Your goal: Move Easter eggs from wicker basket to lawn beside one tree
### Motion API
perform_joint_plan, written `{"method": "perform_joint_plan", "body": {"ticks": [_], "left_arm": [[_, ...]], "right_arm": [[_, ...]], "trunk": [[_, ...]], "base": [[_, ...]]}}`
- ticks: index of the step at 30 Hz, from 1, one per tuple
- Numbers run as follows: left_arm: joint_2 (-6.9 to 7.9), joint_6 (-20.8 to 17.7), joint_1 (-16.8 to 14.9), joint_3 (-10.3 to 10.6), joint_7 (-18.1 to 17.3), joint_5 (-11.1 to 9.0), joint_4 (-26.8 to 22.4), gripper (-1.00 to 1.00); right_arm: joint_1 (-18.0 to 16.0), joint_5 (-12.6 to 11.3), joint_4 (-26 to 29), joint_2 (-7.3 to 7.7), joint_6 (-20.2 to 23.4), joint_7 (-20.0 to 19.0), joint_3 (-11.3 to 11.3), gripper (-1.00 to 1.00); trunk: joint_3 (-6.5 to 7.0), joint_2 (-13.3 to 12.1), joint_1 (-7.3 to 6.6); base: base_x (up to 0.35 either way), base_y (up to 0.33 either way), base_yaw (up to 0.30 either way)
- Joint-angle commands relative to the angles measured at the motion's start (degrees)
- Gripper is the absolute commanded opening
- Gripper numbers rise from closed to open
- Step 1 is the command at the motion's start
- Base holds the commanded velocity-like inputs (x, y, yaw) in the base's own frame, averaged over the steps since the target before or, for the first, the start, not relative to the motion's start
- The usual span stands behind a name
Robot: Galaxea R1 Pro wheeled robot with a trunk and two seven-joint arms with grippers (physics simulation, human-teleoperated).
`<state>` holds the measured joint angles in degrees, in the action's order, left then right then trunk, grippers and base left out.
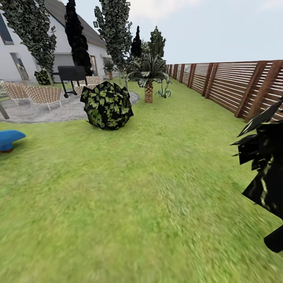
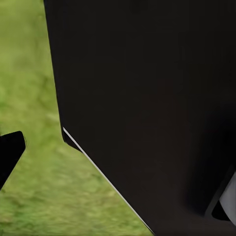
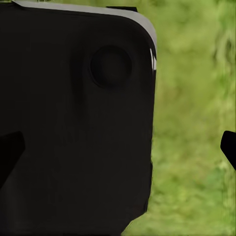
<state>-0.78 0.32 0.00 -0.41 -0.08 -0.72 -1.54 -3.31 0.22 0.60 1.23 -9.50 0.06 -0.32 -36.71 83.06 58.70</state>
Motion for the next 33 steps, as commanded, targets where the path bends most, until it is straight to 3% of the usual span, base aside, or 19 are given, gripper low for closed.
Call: {"method": "perform_joint_plan", "body": {"ticks": [1,21,33], "left_arm": [[-0.01,0.03,0.0,-0.03,-0.01,-0.07,-0.04,1.0],[-0.01,0.03,0.0,-0.03,-0.01,-0.07,-0.04,1.0],[-0.01,0.03,0.0,-0.03,-0.01,-0.07,-0.04,1.0]], "right_arm": [[-0.03,0.06,-0.14,-0.05,-0.07,-0.2,-0.1,1.0],[-0.03,-0.03,-0.1,-0.13,-0.34,-0.15,0.02,1.0],[-0.03,0.04,-0.07,-0.1,-0.34,-0.15,0.06,1.0]], "trunk": [[-0.04,0.02,0.03],[-0.04,0.02,0.03],[-0.04,0.02,0.03]], "base": [[0.304,0.154,-0.003],[0.304,0.153,-0.005],[0.304,0.151,-0.222]]}}
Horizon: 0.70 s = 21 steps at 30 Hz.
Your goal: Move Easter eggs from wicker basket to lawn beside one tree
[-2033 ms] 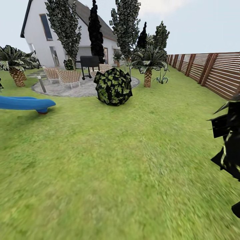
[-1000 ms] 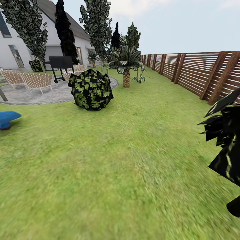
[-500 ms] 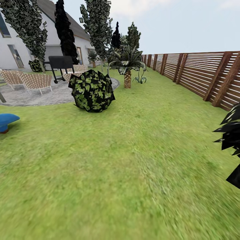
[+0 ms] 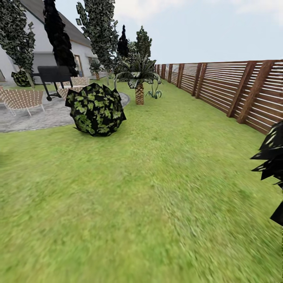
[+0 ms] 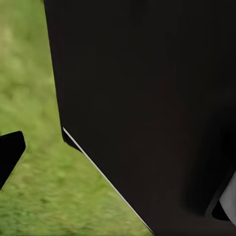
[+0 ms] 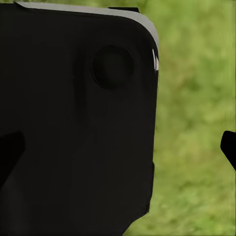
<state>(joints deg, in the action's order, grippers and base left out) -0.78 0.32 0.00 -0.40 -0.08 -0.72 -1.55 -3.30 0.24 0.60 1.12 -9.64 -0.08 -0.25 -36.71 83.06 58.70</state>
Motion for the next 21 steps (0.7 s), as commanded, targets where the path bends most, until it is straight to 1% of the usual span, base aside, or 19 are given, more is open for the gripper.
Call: {"method": "perform_joint_plan", "body": {"ticks": [1,21], "left_arm": [[-0.01,0.03,0.0,-0.03,-0.01,-0.07,-0.03,1.0],[-0.01,0.03,0.0,-0.03,-0.01,-0.07,-0.03,1.0]], "right_arm": [[-0.04,0.02,-0.07,0.01,-0.21,-0.01,-0.02,1.0],[-0.04,0.02,-0.07,0.02,-0.21,-0.01,-0.02,1.0]], "trunk": [[-0.05,0.02,0.03],[-0.05,0.02,0.03]], "base": [[0.304,0.151,-0.257],[0.304,0.15,-0.257]]}}
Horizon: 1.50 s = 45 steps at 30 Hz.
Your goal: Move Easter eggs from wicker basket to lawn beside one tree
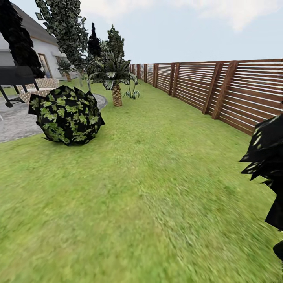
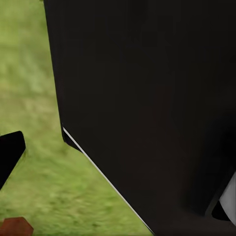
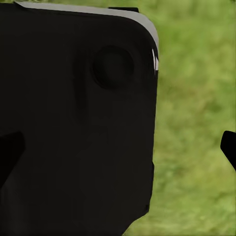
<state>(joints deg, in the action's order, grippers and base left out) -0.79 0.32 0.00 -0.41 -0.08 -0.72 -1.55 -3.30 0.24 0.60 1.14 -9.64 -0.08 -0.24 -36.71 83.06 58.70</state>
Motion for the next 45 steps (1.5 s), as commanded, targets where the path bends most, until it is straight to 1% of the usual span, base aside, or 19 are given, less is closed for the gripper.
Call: {"method": "perform_joint_plan", "body": {"ticks": [1,14,23,45], "left_arm": [[-0.01,0.03,0.0,-0.03,-0.01,-0.07,-0.03,1.0],[-0.02,0.03,0.0,-0.03,-0.01,-0.07,-0.03,1.0],[-0.08,0.03,0.0,-0.03,-0.01,-0.07,-0.03,1.0],[-0.27,0.03,0.0,0.04,0.16,0.0,-0.03,1.0]], "right_arm": [[-0.04,0.02,-0.07,0.01,-0.21,-0.01,-0.02,1.0],[-0.04,0.02,-0.07,0.02,-0.21,-0.01,-0.02,1.0],[-0.04,0.02,-0.07,0.01,-0.21,-0.01,-0.02,1.0],[-0.04,0.02,-0.07,-0.01,-0.21,-0.01,-0.03,1.0]], "trunk": [[-0.05,0.02,0.03],[-0.05,0.02,0.03],[-0.05,0.02,0.03],[-0.05,0.02,0.03]], "base": [[0.304,0.149,-0.257],[0.304,0.148,-0.24],[0.31,0.122,-0.015],[0.339,0.005,0.0]]}}
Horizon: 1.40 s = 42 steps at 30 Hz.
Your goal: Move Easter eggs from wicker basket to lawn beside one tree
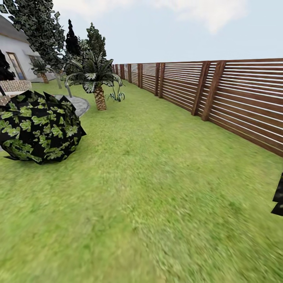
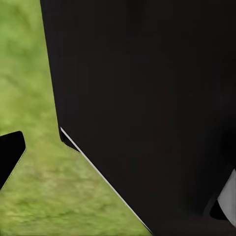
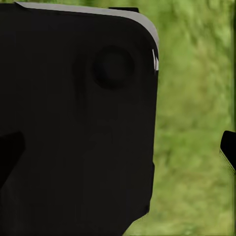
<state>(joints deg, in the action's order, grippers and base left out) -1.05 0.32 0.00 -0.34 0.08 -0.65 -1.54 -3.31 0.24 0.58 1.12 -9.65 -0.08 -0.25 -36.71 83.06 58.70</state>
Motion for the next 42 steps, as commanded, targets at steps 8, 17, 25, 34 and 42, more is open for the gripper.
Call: {"method": "perform_joint_plan", "body": {"ticks": [8,17,25,34,42], "left_arm": [[-0.09,0.03,0.0,-0.01,0.01,-0.06,-0.04,1.0],[-0.4,0.03,0.0,-0.01,0.01,-0.06,-0.04,1.0],[-0.45,0.04,0.0,-0.01,0.01,-0.06,-0.04,1.0],[-0.45,0.04,0.0,-0.01,0.01,-0.06,-0.04,1.0],[-0.45,0.05,0.0,-0.01,0.01,-0.06,-0.04,1.0]], "right_arm": [[-0.03,0.02,-0.05,0.02,-0.19,-0.01,-0.01,1.0],[-0.03,0.02,-0.05,0.09,-0.18,-0.01,-0.1,1.0],[-0.03,-0.07,-0.05,0.11,-0.06,-0.01,-0.1,1.0],[-0.03,-0.13,-0.14,0.11,0.05,-0.01,-0.07,1.0],[-0.03,-0.15,-0.14,0.04,0.17,-0.01,-0.08,1.0]], "trunk": [[-0.04,0.02,0.03],[-0.04,0.02,0.03],[-0.04,0.02,0.03],[-0.04,0.02,0.03],[-0.04,0.02,0.03]], "base": [[0.341,0.0,0.0],[0.341,0.0,0.0],[0.341,0.0,0.0],[0.341,0.0,0.0],[0.341,0.0,0.0]]}}
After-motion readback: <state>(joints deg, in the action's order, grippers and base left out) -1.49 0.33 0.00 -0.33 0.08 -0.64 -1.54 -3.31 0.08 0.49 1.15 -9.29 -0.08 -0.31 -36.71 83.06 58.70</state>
